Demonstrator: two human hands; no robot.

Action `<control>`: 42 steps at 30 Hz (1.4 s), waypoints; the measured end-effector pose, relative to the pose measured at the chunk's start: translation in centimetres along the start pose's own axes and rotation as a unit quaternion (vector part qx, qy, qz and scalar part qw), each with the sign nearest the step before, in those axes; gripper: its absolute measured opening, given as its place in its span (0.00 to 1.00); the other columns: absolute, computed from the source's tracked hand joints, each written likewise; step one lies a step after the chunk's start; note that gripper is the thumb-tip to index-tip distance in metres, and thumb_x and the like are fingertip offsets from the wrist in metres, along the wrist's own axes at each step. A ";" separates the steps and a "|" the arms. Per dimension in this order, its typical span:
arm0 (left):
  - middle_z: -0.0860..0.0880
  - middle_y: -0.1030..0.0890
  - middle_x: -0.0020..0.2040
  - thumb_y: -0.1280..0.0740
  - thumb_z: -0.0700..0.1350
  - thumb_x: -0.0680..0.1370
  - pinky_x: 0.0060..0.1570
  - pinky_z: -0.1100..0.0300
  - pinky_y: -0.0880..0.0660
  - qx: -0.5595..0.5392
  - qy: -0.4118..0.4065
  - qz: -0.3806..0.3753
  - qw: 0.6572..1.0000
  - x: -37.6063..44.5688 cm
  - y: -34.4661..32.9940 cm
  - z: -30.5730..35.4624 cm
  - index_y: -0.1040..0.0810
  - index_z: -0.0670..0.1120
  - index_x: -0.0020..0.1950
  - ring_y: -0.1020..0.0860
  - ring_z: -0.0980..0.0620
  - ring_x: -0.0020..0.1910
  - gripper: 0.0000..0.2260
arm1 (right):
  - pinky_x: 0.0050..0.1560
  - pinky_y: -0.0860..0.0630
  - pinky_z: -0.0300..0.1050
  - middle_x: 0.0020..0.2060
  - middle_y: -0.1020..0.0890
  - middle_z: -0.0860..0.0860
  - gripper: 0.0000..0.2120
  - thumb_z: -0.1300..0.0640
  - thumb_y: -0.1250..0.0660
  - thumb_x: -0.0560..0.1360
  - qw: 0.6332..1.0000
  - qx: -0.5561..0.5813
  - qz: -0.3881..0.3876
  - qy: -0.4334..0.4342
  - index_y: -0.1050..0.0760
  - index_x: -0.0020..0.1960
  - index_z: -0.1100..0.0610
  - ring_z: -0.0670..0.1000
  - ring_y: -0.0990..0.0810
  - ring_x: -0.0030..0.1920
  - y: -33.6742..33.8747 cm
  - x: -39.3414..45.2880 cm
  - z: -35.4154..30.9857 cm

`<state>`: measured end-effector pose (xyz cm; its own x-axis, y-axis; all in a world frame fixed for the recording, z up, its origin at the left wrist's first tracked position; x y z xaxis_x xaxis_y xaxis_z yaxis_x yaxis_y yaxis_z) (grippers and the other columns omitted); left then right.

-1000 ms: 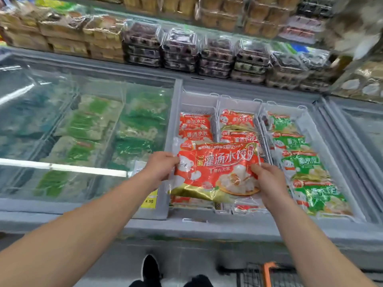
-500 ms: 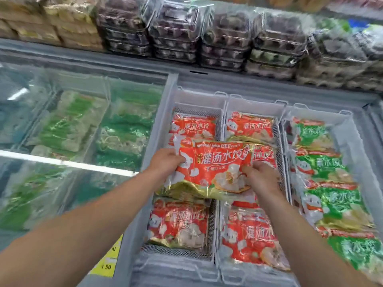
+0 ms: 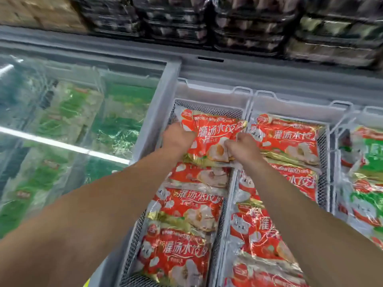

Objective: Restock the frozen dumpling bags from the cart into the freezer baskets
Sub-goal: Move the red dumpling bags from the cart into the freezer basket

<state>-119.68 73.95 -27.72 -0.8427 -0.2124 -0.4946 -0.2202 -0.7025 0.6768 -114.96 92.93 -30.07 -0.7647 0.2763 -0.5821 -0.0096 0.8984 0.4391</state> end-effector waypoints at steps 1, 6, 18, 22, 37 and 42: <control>0.42 0.21 0.43 0.31 0.45 0.74 0.45 0.54 0.24 0.005 0.000 0.004 1.000 0.9 -0.7 0.4 0.27 0.41 0.40 0.22 0.42 0.45 0.09 | 0.42 0.32 0.45 0.38 0.22 0.51 0.04 0.58 0.33 0.73 1.000 0.000 -0.005 0.002 0.27 0.40 0.56 0.54 0.23 0.43 -0.5 1.5 -0.1; 0.42 0.20 0.51 0.34 0.44 0.77 0.52 0.54 0.26 0.018 0.016 0.004 1.000 5.3 -2.9 1.6 0.24 0.41 0.47 0.21 0.43 0.54 0.06 | 0.45 0.28 0.44 0.38 0.21 0.48 0.05 0.57 0.32 0.72 0.999 0.018 -0.040 -0.012 0.27 0.39 0.54 0.51 0.22 0.42 -2.5 6.4 -0.4; 0.45 0.19 0.63 0.34 0.53 0.76 0.60 0.50 0.23 0.074 -0.085 -0.109 0.988 -2.4 -1.1 -1.6 0.25 0.46 0.69 0.20 0.42 0.59 0.23 | 0.66 0.31 0.48 0.67 0.26 0.58 0.26 0.53 0.34 0.74 0.982 -0.174 0.003 0.070 0.29 0.71 0.59 0.59 0.27 0.68 0.2 -3.7 -0.4; 0.43 0.21 0.67 0.34 0.51 0.76 0.66 0.55 0.28 0.096 -0.157 -0.114 0.976 -9.4 2.5 -3.2 0.27 0.46 0.73 0.23 0.43 0.65 0.25 | 0.63 0.30 0.47 0.67 0.26 0.61 0.23 0.56 0.34 0.77 0.970 -0.228 0.021 0.087 0.29 0.71 0.60 0.61 0.27 0.67 0.0 -11.6 0.1; 0.45 0.28 0.74 0.35 0.50 0.80 0.65 0.56 0.32 0.194 -0.379 -0.134 0.895 -30.2 11.8 -21.4 0.33 0.48 0.77 0.29 0.44 0.71 0.26 | 0.64 0.33 0.49 0.67 0.26 0.60 0.24 0.52 0.35 0.78 0.932 -0.322 0.129 0.103 0.30 0.71 0.60 0.60 0.28 0.67 -9.7 -43.1 7.3; 0.44 0.26 0.72 0.34 0.50 0.80 0.62 0.59 0.33 0.176 -0.412 -0.167 0.878 -37.0 12.5 -27.4 0.30 0.47 0.75 0.27 0.43 0.68 0.24 | 0.68 0.35 0.50 0.73 0.32 0.58 0.28 0.52 0.34 0.79 0.950 -0.278 0.137 0.034 0.37 0.76 0.58 0.59 0.34 0.72 -13.6 -52.5 14.1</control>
<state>-77.84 54.46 -15.90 -0.7393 0.6319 -0.2328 -0.5392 -0.3484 0.7667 -65.60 71.04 -15.08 -0.8278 0.4340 -0.3555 -0.1280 0.4707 0.8729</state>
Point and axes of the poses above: each hand's wrist, its own x-axis towards the middle knuckle, its own y-axis out of the back of the hand, z = x × y, the point moved 4 cm from there along x, towards the middle knuckle
